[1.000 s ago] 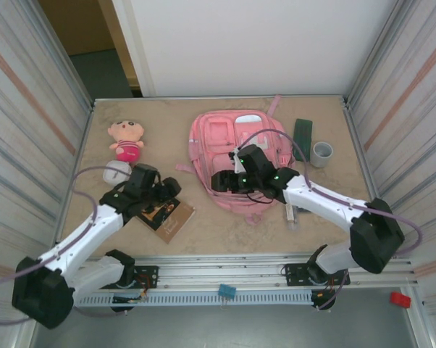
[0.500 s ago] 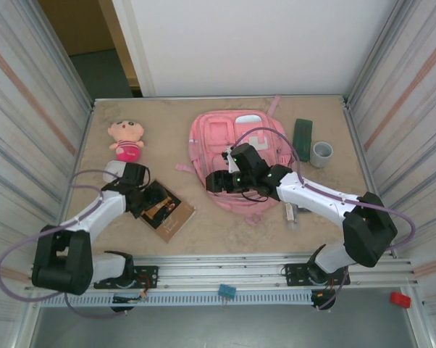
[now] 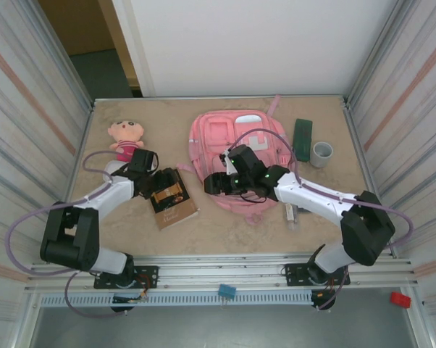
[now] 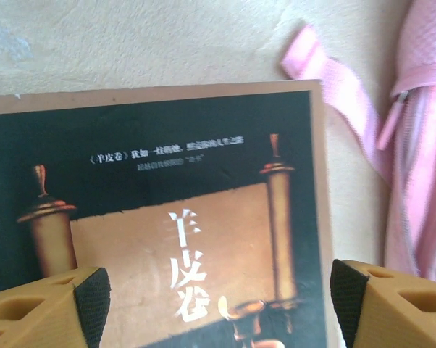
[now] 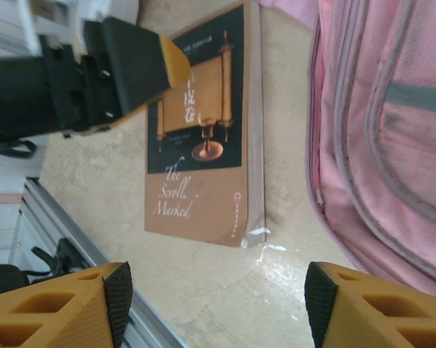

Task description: Pack books, pencil case, and school supplies into a backpack

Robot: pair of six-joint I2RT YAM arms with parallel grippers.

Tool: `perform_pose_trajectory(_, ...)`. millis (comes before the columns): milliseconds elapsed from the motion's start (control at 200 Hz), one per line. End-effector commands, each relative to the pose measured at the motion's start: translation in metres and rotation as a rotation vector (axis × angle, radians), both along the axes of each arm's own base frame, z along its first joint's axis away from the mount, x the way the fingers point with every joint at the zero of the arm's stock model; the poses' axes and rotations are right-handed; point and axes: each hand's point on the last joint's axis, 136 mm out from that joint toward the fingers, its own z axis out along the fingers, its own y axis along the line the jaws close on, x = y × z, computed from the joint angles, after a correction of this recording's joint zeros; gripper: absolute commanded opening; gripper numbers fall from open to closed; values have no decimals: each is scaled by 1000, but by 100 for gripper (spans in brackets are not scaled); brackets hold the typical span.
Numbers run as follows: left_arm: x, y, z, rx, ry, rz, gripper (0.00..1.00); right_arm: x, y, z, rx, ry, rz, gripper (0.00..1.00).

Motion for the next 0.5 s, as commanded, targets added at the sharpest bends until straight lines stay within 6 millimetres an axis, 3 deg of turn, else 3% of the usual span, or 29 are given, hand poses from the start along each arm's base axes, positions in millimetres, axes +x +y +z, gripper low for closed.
perform_pose_trajectory(0,-1,-2,43,-31,-92,-42,81,-3,18,-7,-33,50,55,65)
perform_pose_trajectory(105,-16,6,56,-62,-100,-31,81,-1,28,-22,-102,74,71,64)
perform_pose_trajectory(180,-32,18,55,-67,-77,6,81,2,33,-34,-134,103,72,65)
perform_pose_trajectory(346,-63,37,38,-118,-35,95,81,5,51,-65,-206,152,129,65)
perform_pose_trajectory(491,-79,38,26,-195,-22,126,79,3,65,-83,-229,174,156,64)
